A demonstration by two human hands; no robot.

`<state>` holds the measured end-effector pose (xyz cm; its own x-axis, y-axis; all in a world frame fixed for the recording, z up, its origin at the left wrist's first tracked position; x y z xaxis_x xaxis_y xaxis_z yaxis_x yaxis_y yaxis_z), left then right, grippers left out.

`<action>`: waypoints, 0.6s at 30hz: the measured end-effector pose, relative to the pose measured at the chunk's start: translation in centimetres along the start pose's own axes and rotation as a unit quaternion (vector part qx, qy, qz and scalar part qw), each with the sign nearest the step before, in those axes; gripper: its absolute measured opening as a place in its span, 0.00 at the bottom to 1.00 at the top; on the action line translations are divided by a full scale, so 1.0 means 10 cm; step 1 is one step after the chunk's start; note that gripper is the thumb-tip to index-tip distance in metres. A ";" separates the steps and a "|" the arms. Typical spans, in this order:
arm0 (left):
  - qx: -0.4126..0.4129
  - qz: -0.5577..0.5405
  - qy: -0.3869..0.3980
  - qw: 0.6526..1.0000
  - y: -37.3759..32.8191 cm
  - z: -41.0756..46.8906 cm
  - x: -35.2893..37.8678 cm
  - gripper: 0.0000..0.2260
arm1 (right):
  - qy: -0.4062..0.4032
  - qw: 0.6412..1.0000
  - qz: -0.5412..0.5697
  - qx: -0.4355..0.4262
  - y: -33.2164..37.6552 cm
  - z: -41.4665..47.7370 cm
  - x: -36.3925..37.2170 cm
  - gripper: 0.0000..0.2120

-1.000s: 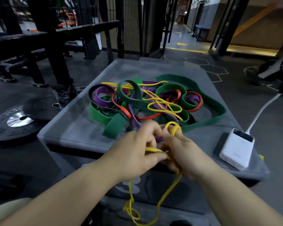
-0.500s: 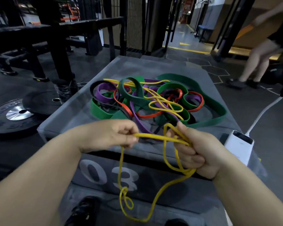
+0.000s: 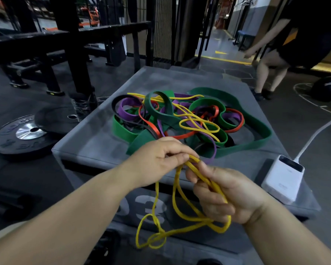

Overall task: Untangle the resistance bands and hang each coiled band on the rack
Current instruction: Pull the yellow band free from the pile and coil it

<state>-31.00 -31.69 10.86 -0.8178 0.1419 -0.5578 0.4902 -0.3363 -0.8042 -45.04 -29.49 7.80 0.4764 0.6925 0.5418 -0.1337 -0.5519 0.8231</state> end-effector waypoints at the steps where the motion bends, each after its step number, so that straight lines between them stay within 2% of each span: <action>1: -0.004 -0.013 -0.007 1.000 -0.01 0.00 0.01 0.08 | 0.013 1.000 0.014 0.004 -0.01 -0.01 0.00 0.17; 5: -0.041 -0.062 -0.063 0.995 0.00 0.00 -0.01 0.09 | 0.061 0.997 0.044 0.012 -0.02 -0.01 0.01 0.14; 9: -0.073 -0.079 -0.059 0.992 0.07 0.00 0.01 0.10 | 0.097 0.992 0.084 0.013 0.00 0.01 0.02 0.14; 12: -0.104 -0.169 -0.023 0.980 0.12 -0.02 0.08 0.10 | 0.117 0.987 0.108 0.008 0.04 0.02 0.03 0.14; 14: -0.148 -0.283 0.025 0.947 0.14 -0.06 0.18 0.10 | 0.126 0.983 0.131 0.010 0.05 0.01 0.03 0.14; 15: -0.167 -0.327 0.050 0.929 0.15 -0.08 0.23 0.13 | 0.129 0.982 0.140 0.012 0.06 0.00 0.03 0.14; 16: -0.170 -0.343 0.066 0.921 0.16 -0.09 0.26 0.18 | 0.128 0.981 0.145 0.016 0.05 -0.01 0.02 0.14; 18: -0.148 -0.310 0.062 0.937 0.13 -0.08 0.23 0.20 | 0.112 0.983 0.144 0.027 0.05 -0.01 -0.03 0.14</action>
<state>-32.01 -31.10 8.35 -0.9407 0.3378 0.0317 0.0090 0.1181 -0.9930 -45.32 -29.89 8.07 0.2215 0.5858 0.7796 -0.1855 -0.7596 0.6234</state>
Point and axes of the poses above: each hand's wrist, its own z-axis towards the middle knuckle, its own x-axis out of the palm, y = z × x, the point moved 5 cm from there along z, towards the middle knuckle, and after that the axes turned 4 degrees about -x, right-handed, at the moved point
